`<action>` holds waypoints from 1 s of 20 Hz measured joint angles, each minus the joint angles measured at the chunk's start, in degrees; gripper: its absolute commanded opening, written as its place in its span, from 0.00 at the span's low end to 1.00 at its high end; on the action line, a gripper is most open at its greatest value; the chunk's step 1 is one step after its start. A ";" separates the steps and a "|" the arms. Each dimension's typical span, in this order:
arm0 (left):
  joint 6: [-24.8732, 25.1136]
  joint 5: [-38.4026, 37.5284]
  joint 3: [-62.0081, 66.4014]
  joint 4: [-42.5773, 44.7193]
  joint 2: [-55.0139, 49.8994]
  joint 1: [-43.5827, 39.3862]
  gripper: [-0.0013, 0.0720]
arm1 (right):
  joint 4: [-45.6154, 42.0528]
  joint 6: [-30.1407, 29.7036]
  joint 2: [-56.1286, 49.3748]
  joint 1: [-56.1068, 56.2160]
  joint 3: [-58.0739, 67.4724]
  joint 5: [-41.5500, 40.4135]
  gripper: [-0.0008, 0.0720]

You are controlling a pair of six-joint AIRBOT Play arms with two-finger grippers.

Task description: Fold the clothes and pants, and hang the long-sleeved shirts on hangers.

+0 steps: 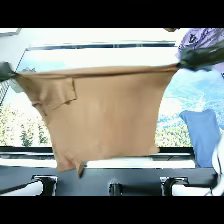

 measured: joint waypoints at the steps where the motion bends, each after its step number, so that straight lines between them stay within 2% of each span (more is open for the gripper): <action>1: 0.63 1.99 -0.09 -0.26 -4.28 -0.87 0.04 | -1.16 0.26 -3.93 0.96 0.00 -1.55 0.05; 6: 2.08 10.67 4.04 -1.07 -21.94 -3.61 0.04 | -5.90 2.99 -17.57 4.87 -0.04 -11.82 0.05; 11: 2.54 12.85 8.74 -1.22 -27.67 -4.04 0.04 | -7.54 4.50 -20.83 5.97 -0.02 -15.78 0.05; 15: 1.95 4.98 9.84 0.46 -28.76 -4.00 0.04 | -8.13 4.96 -21.46 6.16 0.00 -11.13 0.05; 20: -0.33 -5.16 10.14 3.85 -29.73 -4.04 0.04 | -8.33 5.09 -23.76 6.16 0.02 -1.44 0.05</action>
